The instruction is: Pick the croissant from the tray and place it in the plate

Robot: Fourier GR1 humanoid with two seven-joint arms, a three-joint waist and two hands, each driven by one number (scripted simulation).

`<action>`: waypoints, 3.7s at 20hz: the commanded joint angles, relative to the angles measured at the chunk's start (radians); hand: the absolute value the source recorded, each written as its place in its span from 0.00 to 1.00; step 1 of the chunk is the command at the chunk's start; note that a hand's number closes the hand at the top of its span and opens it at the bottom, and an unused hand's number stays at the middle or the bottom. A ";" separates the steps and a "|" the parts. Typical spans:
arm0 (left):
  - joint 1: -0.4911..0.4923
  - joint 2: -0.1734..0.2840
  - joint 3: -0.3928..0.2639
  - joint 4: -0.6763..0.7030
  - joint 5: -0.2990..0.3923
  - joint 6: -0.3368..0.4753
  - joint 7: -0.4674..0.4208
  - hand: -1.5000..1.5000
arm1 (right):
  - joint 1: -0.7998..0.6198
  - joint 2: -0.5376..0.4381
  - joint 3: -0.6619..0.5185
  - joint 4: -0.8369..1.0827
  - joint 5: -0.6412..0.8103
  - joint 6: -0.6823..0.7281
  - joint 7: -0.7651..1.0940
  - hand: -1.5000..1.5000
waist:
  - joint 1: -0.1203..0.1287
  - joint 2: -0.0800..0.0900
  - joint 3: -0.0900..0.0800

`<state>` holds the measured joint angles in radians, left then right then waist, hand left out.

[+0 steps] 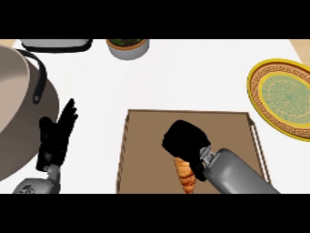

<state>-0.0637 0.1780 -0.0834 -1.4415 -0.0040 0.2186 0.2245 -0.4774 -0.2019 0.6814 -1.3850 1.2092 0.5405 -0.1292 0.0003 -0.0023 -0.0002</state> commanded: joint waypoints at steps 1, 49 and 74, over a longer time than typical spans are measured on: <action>0.041 0.013 0.004 -0.037 0.004 -0.010 0.003 0.50 | 0.009 0.001 -0.134 -0.049 -0.007 -0.117 0.059 1.00 | -0.001 -0.001 0.001; -0.011 -0.035 0.035 -0.005 -0.035 -0.058 -0.011 0.50 | -0.264 -0.418 -1.004 1.029 -0.296 -0.456 -0.131 0.00 | 0.036 0.016 0.003; -0.017 -0.053 0.050 0.045 -0.042 -0.063 -0.036 0.50 | -0.233 -0.589 -1.376 1.205 -0.743 -0.022 -0.640 0.00 | 0.032 0.020 0.005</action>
<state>-0.0619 0.1300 -0.0461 -1.4377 -0.0531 0.1596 0.2011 -0.7291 -0.7672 -0.6830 -0.1923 0.4890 0.4285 -0.7028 0.0291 0.0147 0.0042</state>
